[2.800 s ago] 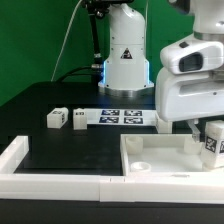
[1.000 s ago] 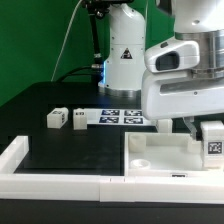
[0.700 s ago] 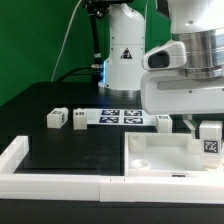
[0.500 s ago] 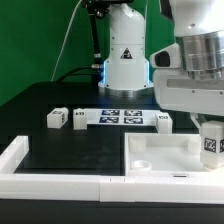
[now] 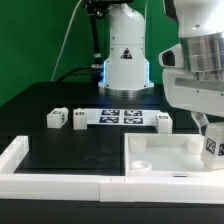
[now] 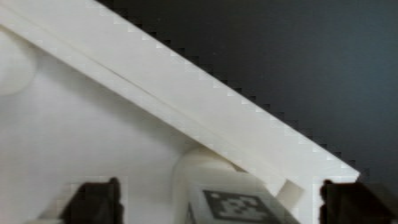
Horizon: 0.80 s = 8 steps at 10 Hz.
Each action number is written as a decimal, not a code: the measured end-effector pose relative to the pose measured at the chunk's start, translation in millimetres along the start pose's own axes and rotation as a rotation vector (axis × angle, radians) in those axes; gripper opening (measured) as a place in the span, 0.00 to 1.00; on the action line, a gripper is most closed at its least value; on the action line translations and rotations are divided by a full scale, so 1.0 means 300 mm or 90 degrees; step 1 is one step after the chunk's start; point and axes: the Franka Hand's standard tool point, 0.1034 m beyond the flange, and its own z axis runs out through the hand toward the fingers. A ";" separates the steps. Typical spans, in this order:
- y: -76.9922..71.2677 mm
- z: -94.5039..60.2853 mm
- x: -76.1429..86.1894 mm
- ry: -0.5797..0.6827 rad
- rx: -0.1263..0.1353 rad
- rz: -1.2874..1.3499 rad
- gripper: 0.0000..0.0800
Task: Assemble one leg
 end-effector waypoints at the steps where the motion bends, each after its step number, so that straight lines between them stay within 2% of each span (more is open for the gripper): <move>1: 0.004 -0.005 0.005 -0.005 -0.008 -0.088 0.80; 5: -0.006 -0.016 0.018 -0.003 -0.040 -0.458 0.81; 7: -0.008 -0.019 0.022 0.007 -0.068 -0.655 0.81; 8: -0.013 -0.014 0.009 0.009 -0.090 -0.704 0.81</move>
Offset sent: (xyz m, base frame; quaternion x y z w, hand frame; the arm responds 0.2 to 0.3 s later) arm 0.0066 -0.0053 0.0022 -0.0423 0.0401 -0.3997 0.9148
